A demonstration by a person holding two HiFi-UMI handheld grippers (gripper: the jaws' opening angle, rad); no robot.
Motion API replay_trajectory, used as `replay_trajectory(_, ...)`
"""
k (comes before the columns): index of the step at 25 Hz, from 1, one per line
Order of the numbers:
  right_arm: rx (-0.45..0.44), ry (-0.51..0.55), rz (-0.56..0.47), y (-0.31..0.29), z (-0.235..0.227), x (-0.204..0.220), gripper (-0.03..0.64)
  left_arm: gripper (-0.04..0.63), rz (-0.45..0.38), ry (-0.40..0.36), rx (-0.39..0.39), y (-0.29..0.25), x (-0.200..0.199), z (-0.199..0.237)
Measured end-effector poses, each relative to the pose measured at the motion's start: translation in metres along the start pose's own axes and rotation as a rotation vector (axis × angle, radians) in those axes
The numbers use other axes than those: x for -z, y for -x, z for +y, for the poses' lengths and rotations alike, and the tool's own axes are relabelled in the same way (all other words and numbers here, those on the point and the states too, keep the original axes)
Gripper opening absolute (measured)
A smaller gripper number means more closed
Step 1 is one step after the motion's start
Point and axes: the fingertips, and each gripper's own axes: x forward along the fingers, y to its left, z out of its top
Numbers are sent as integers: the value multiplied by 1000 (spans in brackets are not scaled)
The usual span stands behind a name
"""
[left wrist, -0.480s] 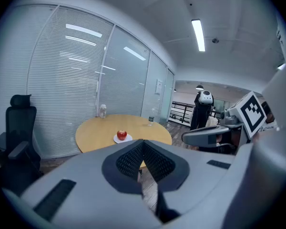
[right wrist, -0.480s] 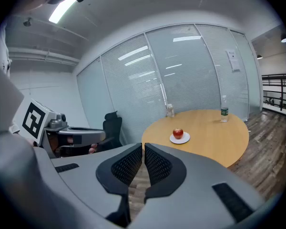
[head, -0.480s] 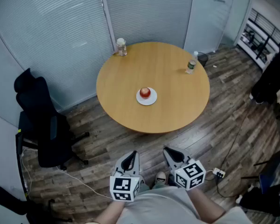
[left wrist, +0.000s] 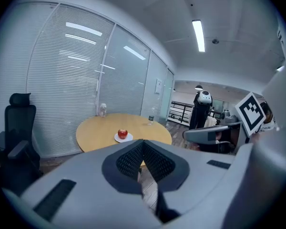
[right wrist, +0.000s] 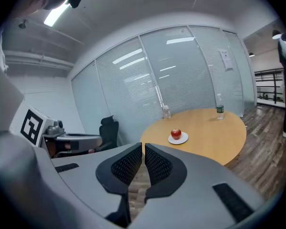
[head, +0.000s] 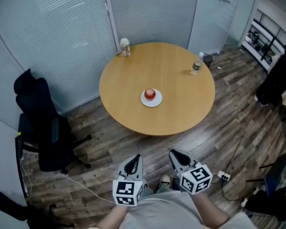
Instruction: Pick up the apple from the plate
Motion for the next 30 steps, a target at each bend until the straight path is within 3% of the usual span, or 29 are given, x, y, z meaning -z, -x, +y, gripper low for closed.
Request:
replay_trajectory(3, 26, -29, -30, 0, -3, -6, 38, 3, -3, 4, 5, 3, 0, 7)
replay_trajectory(9, 90, 27, -25, -1, 0, -7, 37, 3, -3, -8, 36, 10, 0, 19)
replay_trajectory(18, 134, 24, -23, -7, 16, -2, 37, 3, 21, -18, 84, 15, 6, 32)
replay_trajectory(30, 134, -9, -10, -43, -37, -12, 37, 3, 35, 10, 68, -41, -7, 44)
